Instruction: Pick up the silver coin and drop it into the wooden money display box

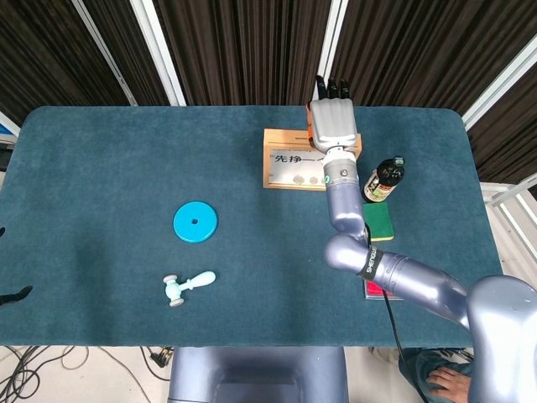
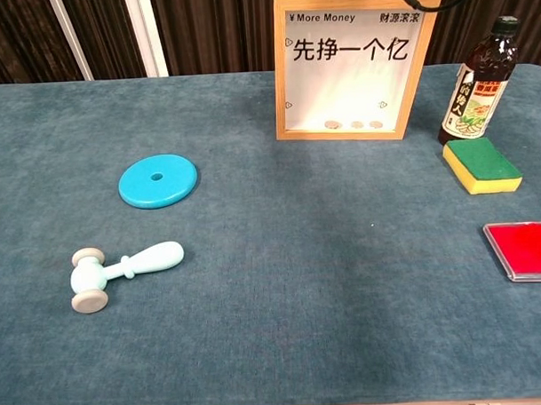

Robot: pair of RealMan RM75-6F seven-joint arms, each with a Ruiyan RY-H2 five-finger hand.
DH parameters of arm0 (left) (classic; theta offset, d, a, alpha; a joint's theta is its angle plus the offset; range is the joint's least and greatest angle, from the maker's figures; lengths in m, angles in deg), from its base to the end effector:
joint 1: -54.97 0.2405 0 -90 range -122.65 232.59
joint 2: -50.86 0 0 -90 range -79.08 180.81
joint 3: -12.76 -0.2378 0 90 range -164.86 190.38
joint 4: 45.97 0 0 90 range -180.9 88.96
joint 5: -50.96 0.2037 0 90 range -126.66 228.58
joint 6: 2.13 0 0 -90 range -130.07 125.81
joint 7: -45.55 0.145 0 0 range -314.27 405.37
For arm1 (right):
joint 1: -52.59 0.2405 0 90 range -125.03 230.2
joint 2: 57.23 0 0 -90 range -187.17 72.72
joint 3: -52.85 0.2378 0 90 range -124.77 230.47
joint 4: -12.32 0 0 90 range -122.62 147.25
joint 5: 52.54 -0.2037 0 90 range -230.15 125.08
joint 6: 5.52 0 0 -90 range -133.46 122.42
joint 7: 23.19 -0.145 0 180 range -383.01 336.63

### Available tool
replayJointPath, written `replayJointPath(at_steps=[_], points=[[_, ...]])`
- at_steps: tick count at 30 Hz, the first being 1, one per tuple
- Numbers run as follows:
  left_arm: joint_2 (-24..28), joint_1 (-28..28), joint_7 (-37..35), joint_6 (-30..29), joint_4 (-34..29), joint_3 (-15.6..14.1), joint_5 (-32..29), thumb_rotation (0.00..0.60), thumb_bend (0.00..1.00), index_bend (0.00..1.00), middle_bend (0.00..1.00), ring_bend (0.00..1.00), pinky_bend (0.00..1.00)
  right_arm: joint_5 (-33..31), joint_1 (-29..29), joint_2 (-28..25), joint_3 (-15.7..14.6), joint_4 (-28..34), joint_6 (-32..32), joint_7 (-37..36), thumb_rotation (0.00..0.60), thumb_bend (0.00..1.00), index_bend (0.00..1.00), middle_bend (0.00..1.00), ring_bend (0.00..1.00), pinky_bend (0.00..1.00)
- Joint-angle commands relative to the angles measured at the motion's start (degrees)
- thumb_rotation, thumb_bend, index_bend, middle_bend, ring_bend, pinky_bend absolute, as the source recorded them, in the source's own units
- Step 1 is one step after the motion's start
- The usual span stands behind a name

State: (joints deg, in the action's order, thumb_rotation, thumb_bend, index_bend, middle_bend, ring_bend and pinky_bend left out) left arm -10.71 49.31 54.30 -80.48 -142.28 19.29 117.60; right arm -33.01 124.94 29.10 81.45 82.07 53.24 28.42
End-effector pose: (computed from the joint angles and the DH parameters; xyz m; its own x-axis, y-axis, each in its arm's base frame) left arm -0.3241 0.1895 0.1735 0.4417 0.0887 0.8928 0.8478 0.2845 -0.4476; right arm -0.0021 -0.4760 0.0949 0.5348 0.0390 0.8441 -0.8435 -0.0344 0.5360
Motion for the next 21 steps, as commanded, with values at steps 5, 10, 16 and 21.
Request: replayJointPath(at_steps=[5,10,16,21], points=[[0.0,0.0,0.0,0.0,0.0,-0.1,0.0,0.600,0.03,0.03,0.00,0.00,0.06,-0.3,-0.4,-0.1,-0.6,0.3,0.1,-0.5,0.600,0.56,0.67,0.03,0.00,0.00],[0.0,0.0,0.0,0.1,0.0,-0.1,0.0,0.600,0.03,0.03,0.00,0.00,0.06,-0.4,-0.6,-0.3,-0.9,0.7,0.1,-0.9,0.600,0.56,0.67,0.03,0.00,0.00],[0.1,-0.1,0.1,0.3,-0.1,-0.1,-0.2,0.600,0.03,0.03,0.00,0.00,0.06,-0.6,-0.6,-0.5,-1.2,1.2,0.1,-1.0,0.600,0.56,0.67,0.03,0.00,0.00],[0.1,-0.1,0.1,0.4,-0.1,0.0,-0.4,0.600,0.03,0.03,0.00,0.00,0.06,-0.7,-0.5,-0.5,-1.5,1.1,-0.2,-1.3,0.600,0.56,0.67,0.03,0.00,0.00]])
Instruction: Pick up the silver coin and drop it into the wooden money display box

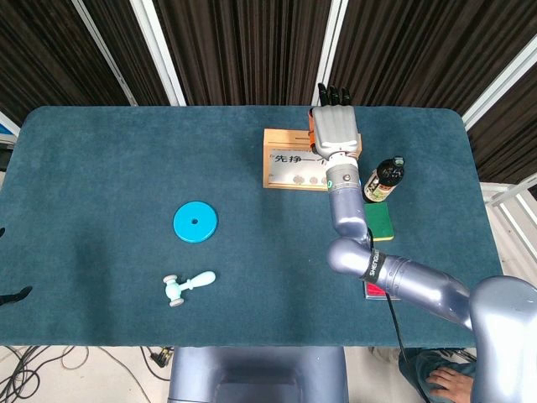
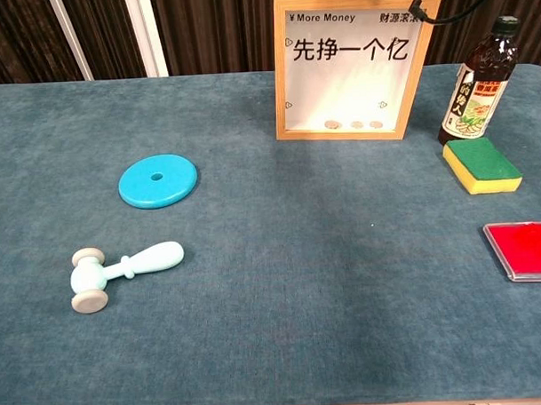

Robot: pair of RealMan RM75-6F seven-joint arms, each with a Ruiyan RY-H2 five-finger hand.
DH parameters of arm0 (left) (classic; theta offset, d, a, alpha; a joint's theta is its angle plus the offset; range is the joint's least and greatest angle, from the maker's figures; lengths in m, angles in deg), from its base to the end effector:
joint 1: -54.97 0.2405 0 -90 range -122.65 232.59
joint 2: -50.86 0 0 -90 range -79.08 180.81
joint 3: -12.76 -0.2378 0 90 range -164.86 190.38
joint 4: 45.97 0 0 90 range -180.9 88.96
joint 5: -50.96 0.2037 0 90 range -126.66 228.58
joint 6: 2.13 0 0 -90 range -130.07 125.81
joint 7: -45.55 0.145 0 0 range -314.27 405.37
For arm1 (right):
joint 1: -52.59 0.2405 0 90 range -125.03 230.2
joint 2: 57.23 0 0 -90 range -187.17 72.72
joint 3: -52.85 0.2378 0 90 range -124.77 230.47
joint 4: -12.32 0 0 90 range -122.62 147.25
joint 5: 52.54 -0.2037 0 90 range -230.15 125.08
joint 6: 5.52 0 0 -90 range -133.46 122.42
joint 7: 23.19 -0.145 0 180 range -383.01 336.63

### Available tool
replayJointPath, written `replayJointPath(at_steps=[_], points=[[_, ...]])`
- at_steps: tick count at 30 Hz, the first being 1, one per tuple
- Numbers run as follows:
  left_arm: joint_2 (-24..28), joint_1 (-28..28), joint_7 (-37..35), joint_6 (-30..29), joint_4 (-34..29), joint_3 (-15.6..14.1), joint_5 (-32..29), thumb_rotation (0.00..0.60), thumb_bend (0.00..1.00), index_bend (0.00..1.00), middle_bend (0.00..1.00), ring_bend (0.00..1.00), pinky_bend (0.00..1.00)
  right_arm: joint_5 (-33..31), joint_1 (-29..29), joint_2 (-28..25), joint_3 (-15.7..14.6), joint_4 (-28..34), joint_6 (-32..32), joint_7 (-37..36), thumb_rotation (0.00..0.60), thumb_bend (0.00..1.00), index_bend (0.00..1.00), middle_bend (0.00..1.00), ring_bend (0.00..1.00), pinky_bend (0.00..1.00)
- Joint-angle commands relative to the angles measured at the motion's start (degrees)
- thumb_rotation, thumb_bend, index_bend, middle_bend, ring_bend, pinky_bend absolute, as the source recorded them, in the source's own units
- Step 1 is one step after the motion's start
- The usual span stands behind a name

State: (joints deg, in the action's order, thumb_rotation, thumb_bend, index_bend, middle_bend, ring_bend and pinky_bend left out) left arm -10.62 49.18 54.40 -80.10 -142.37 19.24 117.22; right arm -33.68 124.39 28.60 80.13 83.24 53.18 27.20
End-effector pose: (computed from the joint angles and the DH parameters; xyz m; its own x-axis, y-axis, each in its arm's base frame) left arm -0.3247 0.1897 0.1730 0.4400 0.0958 0.8929 0.8465 0.2875 -0.4480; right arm -0.0092 -0.4727 0.0910 0.5286 0.0150 0.8487 -0.8479 -0.0369 0.5288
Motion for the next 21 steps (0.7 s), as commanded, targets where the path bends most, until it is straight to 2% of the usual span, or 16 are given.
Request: replayJointPath(at_steps=[1,21], points=[[0.0,0.0,0.0,0.0,0.0,0.0,-0.1,0.600,0.03,0.03,0.00,0.00,0.06,0.0,0.0,0.0,-0.3,-0.1,-0.2,0.0,0.600,0.56,0.67,0.03,0.00,0.00],[0.1,-0.1,-0.4,0.3,0.1,0.1,-0.3,0.600,0.03,0.03,0.00,0.00,0.06,-1.0,0.1,0.5,-0.7,-2.5,-2.5,-2.0,0.600,0.56,0.66,0.03,0.00,0.00]])
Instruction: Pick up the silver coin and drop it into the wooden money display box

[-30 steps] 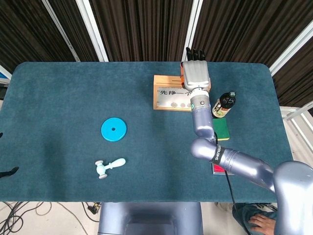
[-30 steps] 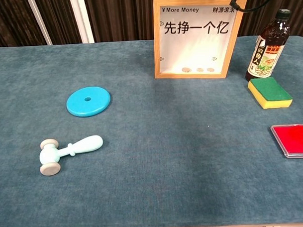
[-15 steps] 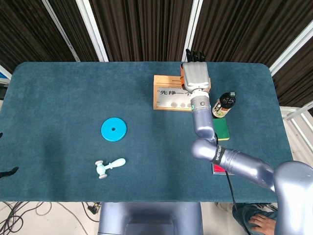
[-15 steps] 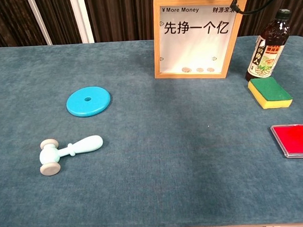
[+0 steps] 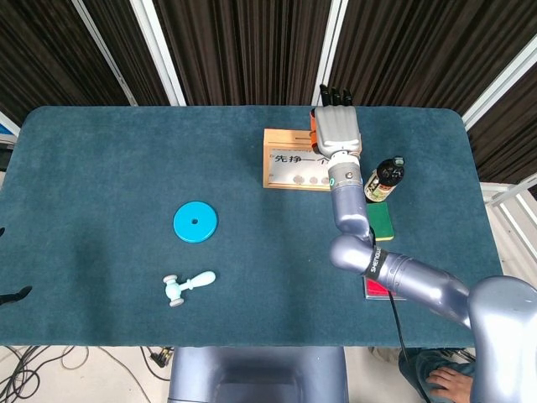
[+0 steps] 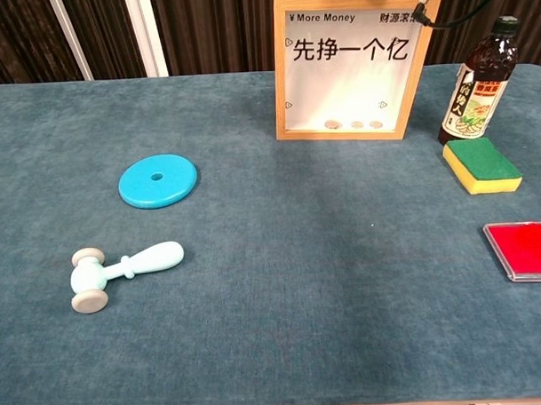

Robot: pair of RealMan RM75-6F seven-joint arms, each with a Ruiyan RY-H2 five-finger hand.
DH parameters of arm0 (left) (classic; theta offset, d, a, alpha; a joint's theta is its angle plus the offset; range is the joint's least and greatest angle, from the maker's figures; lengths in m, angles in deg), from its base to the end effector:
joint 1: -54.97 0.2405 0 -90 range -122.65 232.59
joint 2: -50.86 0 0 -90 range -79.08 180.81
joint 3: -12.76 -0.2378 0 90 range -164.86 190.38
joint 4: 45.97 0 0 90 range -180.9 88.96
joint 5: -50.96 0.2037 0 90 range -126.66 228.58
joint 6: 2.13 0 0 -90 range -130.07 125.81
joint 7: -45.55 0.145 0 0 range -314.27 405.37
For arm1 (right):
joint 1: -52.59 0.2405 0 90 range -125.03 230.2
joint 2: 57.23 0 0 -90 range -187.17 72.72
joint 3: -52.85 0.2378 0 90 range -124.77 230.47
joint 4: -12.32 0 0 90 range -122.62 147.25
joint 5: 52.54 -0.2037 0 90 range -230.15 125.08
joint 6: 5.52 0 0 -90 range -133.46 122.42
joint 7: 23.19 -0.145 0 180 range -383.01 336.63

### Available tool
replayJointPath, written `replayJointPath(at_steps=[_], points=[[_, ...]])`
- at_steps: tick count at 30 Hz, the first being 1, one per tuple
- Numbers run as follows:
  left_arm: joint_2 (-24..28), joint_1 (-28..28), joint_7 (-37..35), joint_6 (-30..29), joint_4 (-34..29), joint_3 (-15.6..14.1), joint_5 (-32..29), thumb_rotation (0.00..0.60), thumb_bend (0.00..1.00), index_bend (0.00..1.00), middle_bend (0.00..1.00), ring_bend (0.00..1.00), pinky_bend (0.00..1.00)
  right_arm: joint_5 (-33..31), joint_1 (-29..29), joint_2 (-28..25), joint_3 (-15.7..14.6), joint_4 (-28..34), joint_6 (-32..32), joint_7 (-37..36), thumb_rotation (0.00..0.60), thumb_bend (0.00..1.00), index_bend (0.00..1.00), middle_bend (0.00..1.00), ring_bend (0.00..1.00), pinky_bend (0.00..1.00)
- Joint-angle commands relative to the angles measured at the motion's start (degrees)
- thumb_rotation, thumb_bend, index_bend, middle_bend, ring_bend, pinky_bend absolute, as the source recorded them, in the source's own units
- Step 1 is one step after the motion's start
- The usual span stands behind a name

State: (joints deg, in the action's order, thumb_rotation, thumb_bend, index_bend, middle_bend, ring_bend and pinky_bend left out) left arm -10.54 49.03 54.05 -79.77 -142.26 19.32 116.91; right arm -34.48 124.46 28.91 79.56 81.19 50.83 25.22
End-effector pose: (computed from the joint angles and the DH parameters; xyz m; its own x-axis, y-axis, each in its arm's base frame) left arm -0.3255 0.1906 0.1734 0.4350 0.0971 0.8952 0.8479 0.2905 -0.4435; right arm -0.0154 -0.4774 0.0881 0.5081 -0.0111 0.8612 -0.8610 -0.0354 0.5075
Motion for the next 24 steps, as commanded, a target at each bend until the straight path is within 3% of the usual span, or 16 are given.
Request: replayJointPath(at_steps=[1,24], points=[[0.0,0.0,-0.1,0.0,0.0,0.0,0.0,0.600,0.03,0.03,0.00,0.00,0.06,-0.3,0.1,0.3,-0.2,-0.8,-0.2,0.0,0.600,0.56,0.66,0.03,0.00,0.00],[0.0,-0.1,-0.2,0.0,0.2,0.0,0.1,0.600,0.03,0.03,0.00,0.00,0.06,-1.0,0.5,0.9,-0.9,-1.8,0.4,0.7,0.600,0.56,0.66,0.03,0.00,0.00]])
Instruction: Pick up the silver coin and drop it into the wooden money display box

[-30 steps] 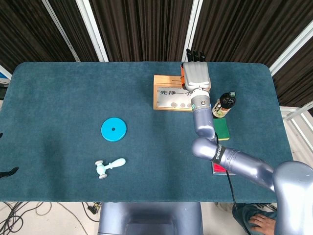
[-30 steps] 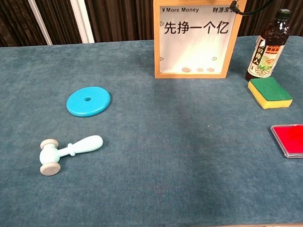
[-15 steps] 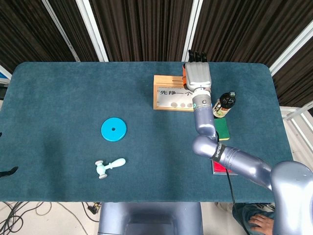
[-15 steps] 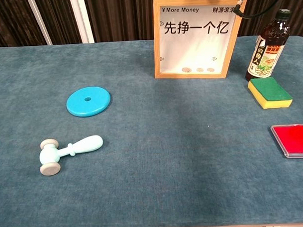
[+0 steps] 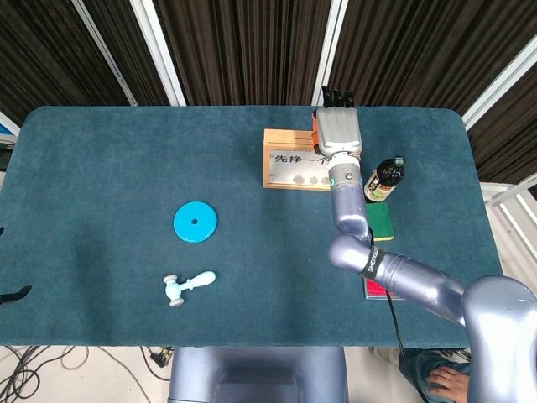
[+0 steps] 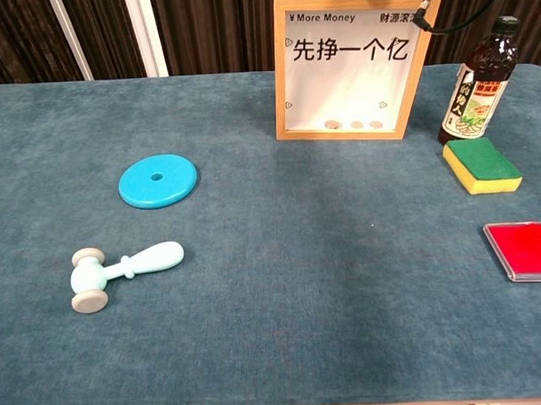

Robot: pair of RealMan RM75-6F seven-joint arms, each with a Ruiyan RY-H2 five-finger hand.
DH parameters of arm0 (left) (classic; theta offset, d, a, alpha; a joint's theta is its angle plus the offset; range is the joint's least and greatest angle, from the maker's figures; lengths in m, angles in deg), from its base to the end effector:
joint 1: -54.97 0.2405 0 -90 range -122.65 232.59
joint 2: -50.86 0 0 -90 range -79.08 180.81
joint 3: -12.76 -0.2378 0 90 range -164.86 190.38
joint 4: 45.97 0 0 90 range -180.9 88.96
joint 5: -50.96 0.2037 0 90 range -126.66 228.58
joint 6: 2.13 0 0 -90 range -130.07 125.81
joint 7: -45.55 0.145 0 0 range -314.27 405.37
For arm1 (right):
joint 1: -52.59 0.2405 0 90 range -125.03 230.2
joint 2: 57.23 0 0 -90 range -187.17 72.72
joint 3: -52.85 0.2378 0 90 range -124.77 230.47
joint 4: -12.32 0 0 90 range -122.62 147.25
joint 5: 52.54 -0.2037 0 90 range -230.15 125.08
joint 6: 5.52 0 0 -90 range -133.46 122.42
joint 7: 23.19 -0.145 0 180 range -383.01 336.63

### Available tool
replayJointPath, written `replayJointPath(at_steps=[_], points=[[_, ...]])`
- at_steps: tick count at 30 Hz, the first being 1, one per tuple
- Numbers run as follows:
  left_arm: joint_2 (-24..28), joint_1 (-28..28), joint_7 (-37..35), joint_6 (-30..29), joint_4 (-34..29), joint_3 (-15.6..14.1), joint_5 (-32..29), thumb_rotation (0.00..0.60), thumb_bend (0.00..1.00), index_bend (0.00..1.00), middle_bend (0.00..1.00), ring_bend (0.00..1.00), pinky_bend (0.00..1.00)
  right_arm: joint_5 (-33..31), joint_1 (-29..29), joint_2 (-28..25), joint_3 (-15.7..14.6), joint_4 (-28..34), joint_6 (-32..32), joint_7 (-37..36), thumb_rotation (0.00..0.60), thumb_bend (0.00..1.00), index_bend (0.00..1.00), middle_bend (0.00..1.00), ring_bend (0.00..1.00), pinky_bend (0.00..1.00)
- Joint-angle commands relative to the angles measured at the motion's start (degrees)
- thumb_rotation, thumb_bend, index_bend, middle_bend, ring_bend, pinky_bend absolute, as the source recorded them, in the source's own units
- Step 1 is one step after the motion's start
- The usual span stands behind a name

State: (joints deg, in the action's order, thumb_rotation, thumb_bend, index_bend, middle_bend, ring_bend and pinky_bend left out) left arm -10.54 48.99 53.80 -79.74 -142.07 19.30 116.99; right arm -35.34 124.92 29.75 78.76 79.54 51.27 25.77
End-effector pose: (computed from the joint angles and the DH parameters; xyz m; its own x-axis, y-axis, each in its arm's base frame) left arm -0.3259 0.1908 0.1737 0.4344 0.0959 0.8956 0.8487 0.2894 -0.4427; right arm -0.0198 -0.4797 0.0859 0.5229 -0.0126 0.8523 -0.8524 -0.0133 0.5227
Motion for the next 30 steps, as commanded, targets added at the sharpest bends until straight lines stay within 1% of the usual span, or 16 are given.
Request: replayJointPath(at_steps=[1,10,12,17,19,24,30], points=[[0.0,0.0,0.1,0.0,0.0,0.0,0.0,0.600,0.03,0.03,0.00,0.00,0.06,-0.2,0.0,0.1,-0.1,-0.3,-0.2,0.1,0.600,0.56,0.66,0.03,0.00,0.00],[0.0,0.0,0.1,0.0,0.0,0.1,-0.2,0.600,0.03,0.03,0.00,0.00,0.06,-0.5,0.0,0.0,-0.2,0.6,0.7,0.7,0.600,0.56,0.66,0.03,0.00,0.00],[0.0,-0.1,0.1,0.1,0.0,0.0,-0.2,0.600,0.03,0.03,0.00,0.00,0.06,-0.7,0.0,-0.1,-0.2,0.6,0.6,0.8,0.600,0.56,0.63,0.03,0.00,0.00],[0.0,0.0,0.1,0.0,-0.1,0.0,-0.2,0.600,0.03,0.03,0.00,0.00,0.06,-1.2,0.1,-0.4,-0.2,1.3,0.8,1.3,0.600,0.56,0.48,0.03,0.00,0.00],[0.0,0.0,0.0,-0.1,-0.1,0.0,-0.2,0.600,0.03,0.03,0.00,0.00,0.06,-1.5,0.1,-0.5,-0.2,1.7,1.0,1.5,0.600,0.56,0.45,0.03,0.00,0.00],[0.0,0.0,0.1,0.0,-0.1,0.0,-0.2,0.600,0.03,0.03,0.00,0.00,0.06,-2.9,0.2,-1.1,-0.1,3.9,2.1,2.9,0.600,0.56,0.42,0.03,0.00,0.00],[0.1,0.0,0.0,-0.1,-0.1,0.0,-0.2,0.600,0.03,0.03,0.00,0.00,0.06,-3.7,0.2,-1.6,0.1,4.8,2.6,3.2,0.600,0.56,0.37,0.03,0.00,0.00]])
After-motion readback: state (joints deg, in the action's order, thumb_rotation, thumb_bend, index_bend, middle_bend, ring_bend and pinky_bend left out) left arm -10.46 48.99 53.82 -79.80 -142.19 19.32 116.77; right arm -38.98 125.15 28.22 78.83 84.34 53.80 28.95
